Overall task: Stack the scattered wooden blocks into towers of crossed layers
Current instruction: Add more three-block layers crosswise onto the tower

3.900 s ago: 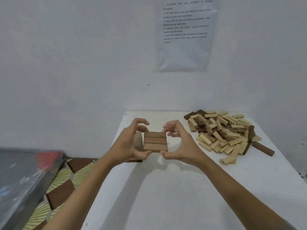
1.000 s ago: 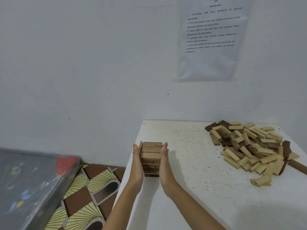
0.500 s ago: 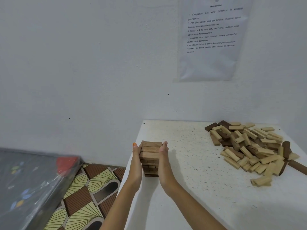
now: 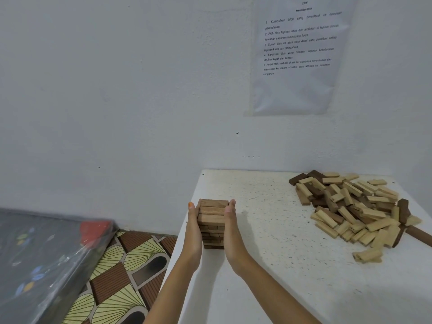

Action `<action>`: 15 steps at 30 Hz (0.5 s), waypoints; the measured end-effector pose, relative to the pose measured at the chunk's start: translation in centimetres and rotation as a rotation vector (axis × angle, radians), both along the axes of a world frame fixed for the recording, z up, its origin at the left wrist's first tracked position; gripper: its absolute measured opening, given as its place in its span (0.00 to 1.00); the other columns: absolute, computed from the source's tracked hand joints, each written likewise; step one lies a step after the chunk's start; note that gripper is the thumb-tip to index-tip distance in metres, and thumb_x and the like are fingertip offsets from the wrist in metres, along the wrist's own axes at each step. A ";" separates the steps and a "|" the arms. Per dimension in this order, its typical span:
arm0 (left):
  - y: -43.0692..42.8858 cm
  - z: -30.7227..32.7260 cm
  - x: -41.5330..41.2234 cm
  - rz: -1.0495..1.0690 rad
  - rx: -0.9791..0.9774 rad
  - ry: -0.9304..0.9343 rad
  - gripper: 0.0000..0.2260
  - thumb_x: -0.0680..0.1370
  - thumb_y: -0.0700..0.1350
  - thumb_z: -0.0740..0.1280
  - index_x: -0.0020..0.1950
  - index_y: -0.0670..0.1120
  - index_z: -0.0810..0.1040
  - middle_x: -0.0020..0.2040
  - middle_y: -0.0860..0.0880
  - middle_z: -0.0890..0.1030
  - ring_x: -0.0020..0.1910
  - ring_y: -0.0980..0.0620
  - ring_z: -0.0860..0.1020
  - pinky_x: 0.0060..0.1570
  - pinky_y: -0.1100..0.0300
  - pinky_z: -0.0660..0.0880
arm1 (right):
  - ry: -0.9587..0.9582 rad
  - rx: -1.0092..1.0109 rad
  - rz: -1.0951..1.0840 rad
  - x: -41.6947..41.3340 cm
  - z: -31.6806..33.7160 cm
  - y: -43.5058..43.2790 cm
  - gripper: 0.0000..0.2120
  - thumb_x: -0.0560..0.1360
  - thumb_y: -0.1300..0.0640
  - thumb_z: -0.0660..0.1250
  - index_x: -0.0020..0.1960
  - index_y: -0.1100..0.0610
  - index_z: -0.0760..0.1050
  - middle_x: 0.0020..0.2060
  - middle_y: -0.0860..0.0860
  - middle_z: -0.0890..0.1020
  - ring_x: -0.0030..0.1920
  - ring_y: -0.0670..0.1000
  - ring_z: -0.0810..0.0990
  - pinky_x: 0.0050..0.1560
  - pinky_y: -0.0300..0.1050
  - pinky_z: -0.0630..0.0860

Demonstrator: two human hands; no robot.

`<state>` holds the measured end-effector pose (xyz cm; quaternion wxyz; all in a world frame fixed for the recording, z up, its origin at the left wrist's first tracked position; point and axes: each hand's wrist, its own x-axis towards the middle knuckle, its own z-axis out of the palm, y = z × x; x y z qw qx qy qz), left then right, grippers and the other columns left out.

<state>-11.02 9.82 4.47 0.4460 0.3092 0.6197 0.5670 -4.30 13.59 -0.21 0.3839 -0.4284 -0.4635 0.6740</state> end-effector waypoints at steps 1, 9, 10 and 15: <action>0.0 0.0 0.0 0.005 -0.001 -0.005 0.23 0.82 0.62 0.44 0.60 0.59 0.76 0.54 0.55 0.83 0.49 0.66 0.79 0.44 0.69 0.71 | 0.001 -0.003 0.000 0.0 0.0 0.0 0.52 0.60 0.15 0.46 0.77 0.40 0.52 0.77 0.44 0.59 0.76 0.46 0.56 0.76 0.56 0.55; -0.1 0.3 -0.2 0.059 0.025 -0.023 0.20 0.82 0.62 0.46 0.61 0.61 0.74 0.61 0.53 0.78 0.58 0.59 0.74 0.55 0.62 0.68 | 0.019 -0.018 -0.006 0.2 -0.2 0.2 0.50 0.60 0.15 0.47 0.76 0.38 0.54 0.76 0.44 0.60 0.75 0.46 0.60 0.75 0.56 0.58; -0.2 0.3 -0.2 0.061 0.024 -0.021 0.20 0.82 0.62 0.46 0.59 0.61 0.75 0.60 0.53 0.79 0.58 0.59 0.75 0.53 0.63 0.69 | 0.012 -0.020 -0.010 0.2 -0.2 0.1 0.49 0.60 0.15 0.47 0.76 0.38 0.54 0.76 0.44 0.61 0.75 0.46 0.61 0.75 0.56 0.58; -0.4 0.1 -0.3 0.075 0.035 0.003 0.21 0.82 0.61 0.46 0.62 0.59 0.76 0.61 0.52 0.79 0.61 0.57 0.75 0.54 0.63 0.69 | -0.016 -0.004 -0.022 0.0 0.1 -0.1 0.51 0.59 0.14 0.45 0.76 0.37 0.53 0.76 0.45 0.60 0.75 0.47 0.60 0.75 0.57 0.58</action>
